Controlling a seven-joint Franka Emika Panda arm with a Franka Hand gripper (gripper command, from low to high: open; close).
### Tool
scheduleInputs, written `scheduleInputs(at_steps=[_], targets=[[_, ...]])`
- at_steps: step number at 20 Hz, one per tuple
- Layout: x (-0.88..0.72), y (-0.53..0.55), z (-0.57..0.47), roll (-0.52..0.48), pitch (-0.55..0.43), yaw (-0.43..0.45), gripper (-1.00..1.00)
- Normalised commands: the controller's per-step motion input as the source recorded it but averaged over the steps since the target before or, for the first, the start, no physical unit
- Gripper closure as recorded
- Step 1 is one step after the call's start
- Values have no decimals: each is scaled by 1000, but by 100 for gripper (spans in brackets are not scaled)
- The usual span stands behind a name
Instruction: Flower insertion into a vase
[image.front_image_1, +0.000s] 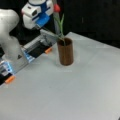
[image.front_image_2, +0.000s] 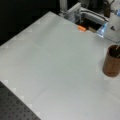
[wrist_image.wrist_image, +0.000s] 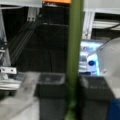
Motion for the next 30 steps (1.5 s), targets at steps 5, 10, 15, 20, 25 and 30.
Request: scheduleInputs(at_steps=[5, 10, 15, 20, 25, 30], targets=[[328, 96, 207, -60, 448, 85, 100], [252, 39, 132, -58, 306, 84, 100], [342, -7, 139, -149, 884, 119, 100], [649, 4, 148, -167, 845, 150, 100], [599, -39, 68, -144, 640, 156, 100], [335, -83, 29, -85, 353, 130, 100]])
